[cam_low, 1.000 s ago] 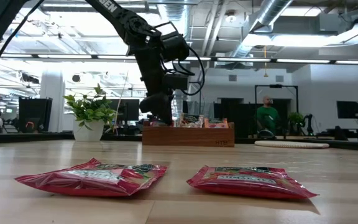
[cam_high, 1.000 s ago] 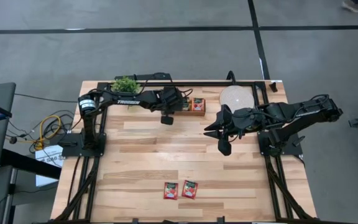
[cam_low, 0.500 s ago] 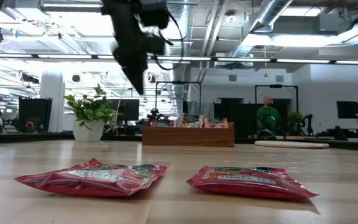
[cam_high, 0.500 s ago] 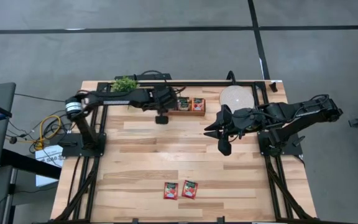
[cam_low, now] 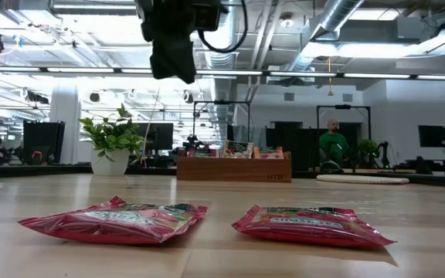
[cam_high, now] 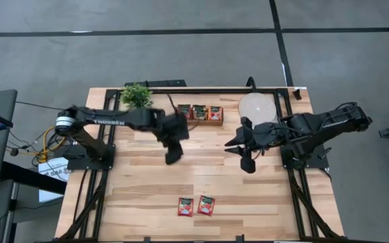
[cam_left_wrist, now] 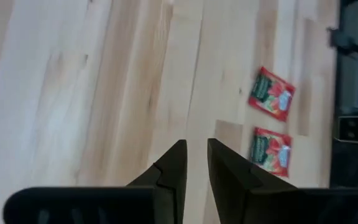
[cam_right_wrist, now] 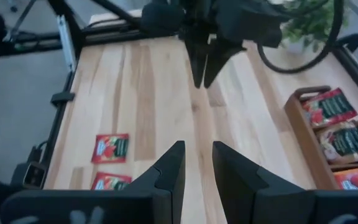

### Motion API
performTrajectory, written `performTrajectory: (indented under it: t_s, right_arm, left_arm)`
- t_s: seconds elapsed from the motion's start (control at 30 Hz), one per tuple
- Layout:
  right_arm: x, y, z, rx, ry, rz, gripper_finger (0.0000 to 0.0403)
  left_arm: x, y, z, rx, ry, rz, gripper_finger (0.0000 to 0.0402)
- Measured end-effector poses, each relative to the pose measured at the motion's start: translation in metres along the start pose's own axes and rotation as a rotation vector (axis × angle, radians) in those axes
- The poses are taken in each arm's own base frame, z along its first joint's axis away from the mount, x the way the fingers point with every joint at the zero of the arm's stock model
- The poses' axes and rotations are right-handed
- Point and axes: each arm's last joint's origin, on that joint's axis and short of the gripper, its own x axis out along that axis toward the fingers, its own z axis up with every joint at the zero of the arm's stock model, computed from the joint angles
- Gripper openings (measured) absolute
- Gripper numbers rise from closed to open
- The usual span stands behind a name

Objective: Pick & Place Tea
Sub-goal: Put the left red tea bag into the left section of the wooden organizer

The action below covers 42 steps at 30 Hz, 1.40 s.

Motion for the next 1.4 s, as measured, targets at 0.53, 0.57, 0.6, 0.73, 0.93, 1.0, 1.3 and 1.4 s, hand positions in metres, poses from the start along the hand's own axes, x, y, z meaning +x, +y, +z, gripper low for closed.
performTrajectory:
  t_s: [0.53, 0.57, 0.6, 0.73, 0.93, 1.0, 1.3, 1.4]
  right_arm:
    - [-0.041, 0.02, -0.015, -0.146, -0.001, 0.121, 0.0075]
    - [-0.047, 0.019, -0.015, -0.155, -0.018, 0.129, 0.0075]
    - [-0.052, 0.018, -0.017, -0.159, -0.039, 0.138, 0.0075]
    - [-0.064, 0.008, -0.038, -0.142, -0.145, 0.169, 0.0075]
    - [-0.064, -0.011, -0.091, -0.026, -0.341, 0.227, 0.0075]
    - [-0.063, -0.016, -0.109, 0.02, -0.368, 0.243, 0.0075]
    - [-0.057, -0.04, -0.175, 0.244, -0.433, 0.24, 0.0075]
    - [-0.054, -0.045, -0.189, 0.341, -0.427, 0.21, 0.0075]
  left_arm:
    - [0.069, -0.096, -0.038, -0.036, -0.039, 0.196, 0.0055]
    - [0.07, -0.099, -0.039, -0.029, -0.05, 0.2, 0.0055]
    - [0.07, -0.102, -0.04, -0.024, -0.063, 0.198, 0.0055]
    - [0.069, -0.108, -0.04, -0.011, -0.097, 0.189, 0.0055]
    - [0.069, -0.111, -0.038, -0.01, -0.115, 0.147, 0.0055]
    - [0.069, -0.111, -0.038, -0.009, -0.113, 0.147, 0.0055]
    - [0.069, -0.11, -0.038, 0.042, -0.105, 0.16, 0.0055]
    - [0.069, -0.109, -0.039, 0.04, -0.096, 0.17, 0.0055]
